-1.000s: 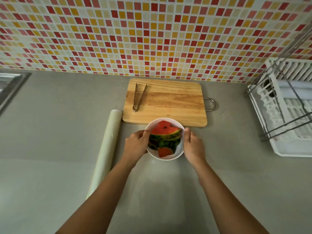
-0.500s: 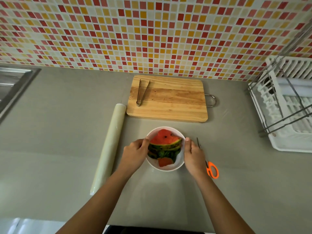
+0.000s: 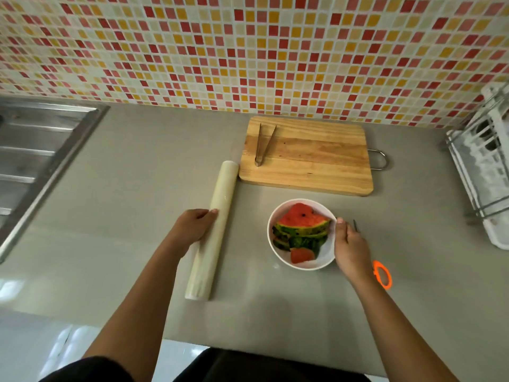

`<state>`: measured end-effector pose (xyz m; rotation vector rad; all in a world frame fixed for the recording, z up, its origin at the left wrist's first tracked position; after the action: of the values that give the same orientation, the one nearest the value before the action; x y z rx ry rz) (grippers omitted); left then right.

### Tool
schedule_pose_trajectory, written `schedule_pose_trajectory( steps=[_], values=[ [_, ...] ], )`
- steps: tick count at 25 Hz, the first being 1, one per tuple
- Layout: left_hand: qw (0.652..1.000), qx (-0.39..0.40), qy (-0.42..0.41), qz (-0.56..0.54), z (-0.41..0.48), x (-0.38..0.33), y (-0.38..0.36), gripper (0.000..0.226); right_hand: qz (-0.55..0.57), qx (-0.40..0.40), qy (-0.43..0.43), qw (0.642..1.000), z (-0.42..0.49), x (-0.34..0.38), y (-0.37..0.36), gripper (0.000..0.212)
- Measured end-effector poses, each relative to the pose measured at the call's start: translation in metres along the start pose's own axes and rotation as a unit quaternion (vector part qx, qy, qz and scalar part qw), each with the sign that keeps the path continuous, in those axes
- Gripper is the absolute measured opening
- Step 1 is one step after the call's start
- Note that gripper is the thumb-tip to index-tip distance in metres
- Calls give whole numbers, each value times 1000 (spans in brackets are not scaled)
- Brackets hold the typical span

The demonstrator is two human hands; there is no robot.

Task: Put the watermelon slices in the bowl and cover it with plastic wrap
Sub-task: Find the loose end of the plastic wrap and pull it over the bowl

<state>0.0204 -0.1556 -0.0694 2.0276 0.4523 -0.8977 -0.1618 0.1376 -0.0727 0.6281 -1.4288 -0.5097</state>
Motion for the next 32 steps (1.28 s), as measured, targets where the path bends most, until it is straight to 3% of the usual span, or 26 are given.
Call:
schedule_pose_trajectory(
  steps=[9,16,19,23,26,29,32],
  values=[
    [999,40,6,7,6,-8,-4,36,-16,2,-7,1000,1,0,0,35],
    [977,118,34,-175,-29,-30,16,27,-59,47,12,997,4,4,11,45],
    [954,128,-5,-272,-53,-74,15,31,34,6,48,998,6,32,31,40],
    [938,90,-74,-325,-95,-142,0,39,133,-19,162,978,10,91,75,24],
    [938,35,-152,-310,-129,-169,-16,21,198,-34,204,958,15,133,110,16],
    [929,4,-207,-308,-157,-185,-29,24,255,-22,205,944,22,170,138,16],
    [915,-3,-236,-326,-176,-196,-36,26,287,-10,212,934,22,198,150,31]
  ],
)
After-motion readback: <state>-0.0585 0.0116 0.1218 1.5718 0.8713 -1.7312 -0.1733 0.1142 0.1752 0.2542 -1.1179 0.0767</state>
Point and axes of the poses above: each hand's wrist, its own z-axis towards the middle knuckle, its own y-axis out of the back of the hand, x = y × z, the point moved 4 cm from there along z, towards the middle knuckle, and after that the axes turned 14 degrees about -x, right-handed, at the moved point
